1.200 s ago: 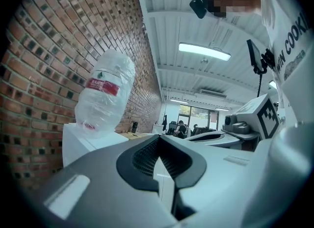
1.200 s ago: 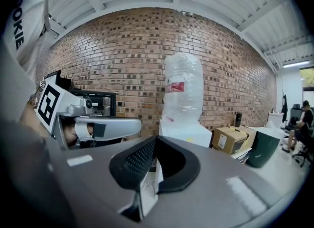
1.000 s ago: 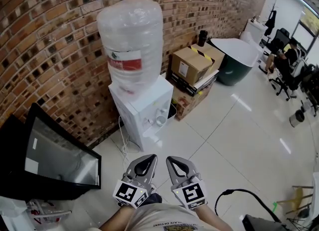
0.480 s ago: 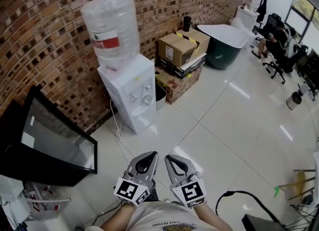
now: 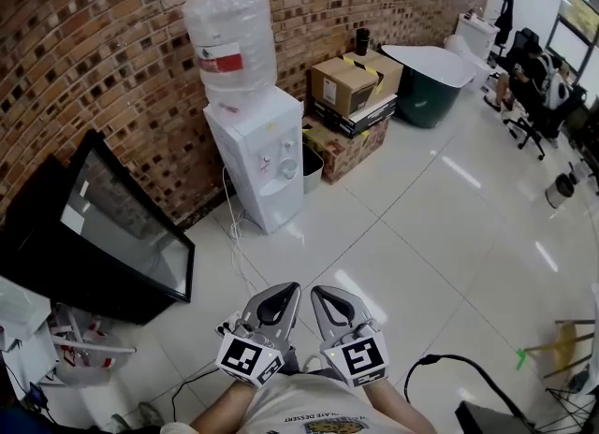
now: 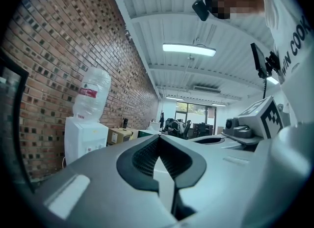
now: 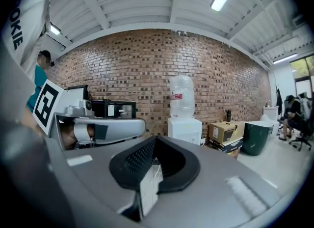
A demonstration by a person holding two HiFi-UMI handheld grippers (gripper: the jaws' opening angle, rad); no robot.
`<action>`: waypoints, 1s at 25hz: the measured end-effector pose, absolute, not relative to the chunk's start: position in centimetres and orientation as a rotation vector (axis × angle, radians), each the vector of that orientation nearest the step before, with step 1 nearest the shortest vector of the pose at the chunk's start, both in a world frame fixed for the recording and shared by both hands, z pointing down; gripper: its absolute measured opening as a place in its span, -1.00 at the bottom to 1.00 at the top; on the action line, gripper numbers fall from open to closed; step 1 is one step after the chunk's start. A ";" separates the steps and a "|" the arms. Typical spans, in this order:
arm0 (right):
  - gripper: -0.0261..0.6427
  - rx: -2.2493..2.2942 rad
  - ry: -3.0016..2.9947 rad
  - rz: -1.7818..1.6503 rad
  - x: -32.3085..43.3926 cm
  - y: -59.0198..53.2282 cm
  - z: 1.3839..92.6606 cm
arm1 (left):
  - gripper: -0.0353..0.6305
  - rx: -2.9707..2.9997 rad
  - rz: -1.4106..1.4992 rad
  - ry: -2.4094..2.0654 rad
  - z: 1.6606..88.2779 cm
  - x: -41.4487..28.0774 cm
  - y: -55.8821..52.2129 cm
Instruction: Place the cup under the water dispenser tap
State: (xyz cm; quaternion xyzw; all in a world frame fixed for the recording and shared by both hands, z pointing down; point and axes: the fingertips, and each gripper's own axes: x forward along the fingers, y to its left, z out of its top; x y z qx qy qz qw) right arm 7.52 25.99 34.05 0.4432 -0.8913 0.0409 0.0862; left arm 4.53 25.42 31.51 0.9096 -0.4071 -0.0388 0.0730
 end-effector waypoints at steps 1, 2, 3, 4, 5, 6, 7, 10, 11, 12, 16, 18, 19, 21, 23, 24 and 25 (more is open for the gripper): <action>-0.90 1.316 -2.663 0.117 7.2 26.5 33.8 | -0.89 2.733 -0.117 -1.230 31.2 4.3 26.0; -0.90 1.309 -2.668 0.112 7.0 27.1 33.6 | -0.89 2.733 -0.121 -1.234 31.0 4.1 26.5; -0.90 1.302 -2.672 0.108 6.7 27.6 33.5 | -0.89 2.730 -0.125 -1.236 31.0 3.8 26.9; -0.90 1.295 -2.673 0.108 6.4 28.1 33.5 | -0.89 2.727 -0.126 -1.237 31.0 3.6 27.4; -0.90 1.289 -2.672 0.112 6.1 28.6 33.6 | -0.89 2.725 -0.124 -1.237 31.1 3.4 27.9; -0.90 1.283 -2.670 0.120 5.8 29.0 33.7 | -0.89 2.724 -0.121 -1.237 31.1 3.2 28.3; -0.90 1.275 -2.668 0.128 5.5 29.4 33.8 | -0.89 2.723 -0.117 -1.235 31.1 3.0 28.7; -0.91 1.256 -2.663 0.142 4.3 30.2 34.0 | -0.89 2.721 -0.114 -1.223 31.3 2.1 29.7; -0.91 1.255 -2.660 0.149 3.9 30.4 34.0 | -0.89 2.721 -0.113 -1.220 31.4 1.7 30.0; -0.91 1.255 -2.657 0.155 3.4 30.5 34.0 | -0.89 2.718 -0.109 -1.220 31.4 1.3 30.2; -0.91 1.252 -2.660 0.149 1.9 31.0 34.3 | -0.89 2.707 -0.105 -1.235 31.5 -0.6 30.7; -0.91 1.250 -2.655 0.150 1.3 31.2 34.3 | -0.89 2.709 -0.113 -1.239 31.5 -1.2 30.8; -0.91 1.250 -2.652 0.149 1.1 31.3 34.3 | -0.89 2.709 -0.117 -1.241 31.4 -1.5 30.8; -0.91 1.251 -2.651 0.143 0.7 31.3 34.3 | -0.89 2.709 -0.123 -1.240 31.3 -2.0 30.9; -0.91 1.253 -2.649 0.137 0.4 31.2 34.2 | -0.89 2.709 -0.124 -1.234 31.1 -2.4 30.9; -0.91 1.254 -2.647 0.134 0.2 31.2 34.1 | -0.89 2.710 -0.124 -1.231 31.1 -2.5 30.9; -0.91 1.255 -2.645 0.131 0.0 31.2 34.1 | -0.89 2.711 -0.124 -1.228 31.1 -2.7 30.9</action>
